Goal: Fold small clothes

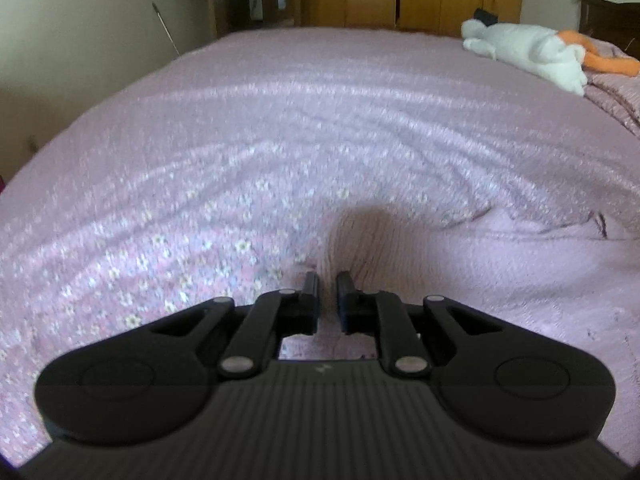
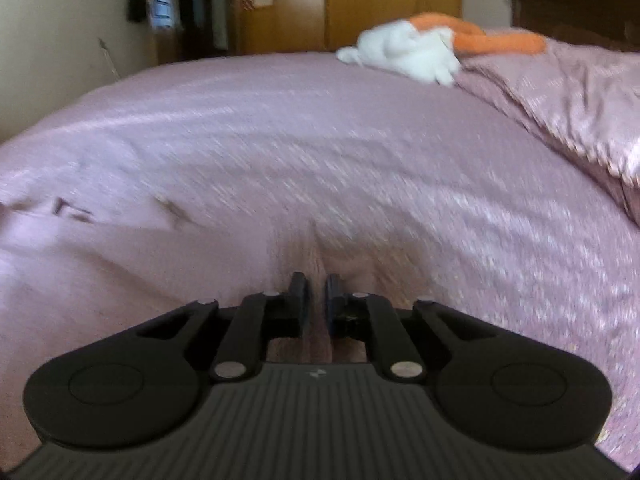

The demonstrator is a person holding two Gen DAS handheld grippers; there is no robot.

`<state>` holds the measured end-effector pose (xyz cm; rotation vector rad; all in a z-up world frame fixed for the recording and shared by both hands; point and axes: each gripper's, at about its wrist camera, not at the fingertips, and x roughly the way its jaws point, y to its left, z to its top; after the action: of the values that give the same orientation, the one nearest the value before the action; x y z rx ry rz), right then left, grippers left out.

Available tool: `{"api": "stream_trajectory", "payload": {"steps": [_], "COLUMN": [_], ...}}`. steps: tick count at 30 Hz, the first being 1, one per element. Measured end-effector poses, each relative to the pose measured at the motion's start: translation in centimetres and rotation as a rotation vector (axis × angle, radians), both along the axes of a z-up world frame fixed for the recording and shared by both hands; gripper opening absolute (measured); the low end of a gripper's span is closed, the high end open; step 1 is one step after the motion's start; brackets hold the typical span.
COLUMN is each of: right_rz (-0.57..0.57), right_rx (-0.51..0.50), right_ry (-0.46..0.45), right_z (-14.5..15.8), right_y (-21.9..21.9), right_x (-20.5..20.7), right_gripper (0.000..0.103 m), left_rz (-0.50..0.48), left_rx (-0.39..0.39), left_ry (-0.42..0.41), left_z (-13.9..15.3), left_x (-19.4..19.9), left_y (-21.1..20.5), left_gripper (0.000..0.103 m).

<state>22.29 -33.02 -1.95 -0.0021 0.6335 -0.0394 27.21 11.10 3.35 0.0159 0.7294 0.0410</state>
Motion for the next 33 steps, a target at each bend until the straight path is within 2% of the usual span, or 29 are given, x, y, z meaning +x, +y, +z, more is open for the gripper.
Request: {"api": "stream_trajectory", "payload": {"steps": [1,4,6,7,9,10,12,14,18,22,27,33], "right_rz": [-0.002,-0.025,-0.043,-0.053,-0.077,-0.077,-0.063,-0.046,-0.028,-0.021,-0.037,-0.057], "right_rx": [0.016,0.06,0.09,0.107,0.126,0.136,0.163,0.182,0.216,0.258,0.291,0.319], "right_ry": [-0.013,-0.016,-0.02,-0.025,-0.041,-0.05,-0.058,-0.058,-0.057,-0.027,-0.009,0.027], "right_z": [-0.4,-0.3,0.1,0.5,1.2,1.6,2.5,3.2,4.3,4.4,4.3,3.2], "right_y": [-0.2,-0.8,-1.1,-1.3,-1.6,-1.5,-1.6,-1.6,-1.5,-1.7,-2.2,-2.8], "right_x": [-0.2,-0.3,-0.6,-0.8,-1.5,-2.0,-3.4,-4.9,-8.0,-10.7,-13.7,-15.2], "right_gripper": [0.01,0.015,0.029,0.033,0.051,0.054,0.06,0.065,0.073,0.075,0.079,0.082], "left_rz": [0.004,0.032,0.041,0.04,0.039,0.038,0.036,0.029,0.017,0.009,0.0,-0.003], "left_rx": [-0.008,-0.01,-0.007,-0.013,-0.029,-0.033,-0.039,-0.038,-0.027,-0.043,-0.079,-0.122], "left_ry": [0.006,0.013,0.007,0.006,0.015,0.018,0.024,0.029,0.044,0.068,0.093,0.138], "left_z": [0.0,0.6,1.3,1.7,2.6,3.0,3.9,4.5,5.4,5.7,5.3,3.9], "left_x": [0.0,-0.7,-1.5,-1.9,-2.8,-3.3,-4.7,-5.9,-8.4,-10.4,-12.6,-14.2], "left_y": [0.2,0.5,0.7,0.7,0.9,0.8,0.6,0.3,-0.7,-1.8,-2.7,-3.5], "left_gripper": [0.017,0.037,0.04,0.04,0.04,0.041,0.049,0.061,0.064,0.065,0.065,0.065]}}
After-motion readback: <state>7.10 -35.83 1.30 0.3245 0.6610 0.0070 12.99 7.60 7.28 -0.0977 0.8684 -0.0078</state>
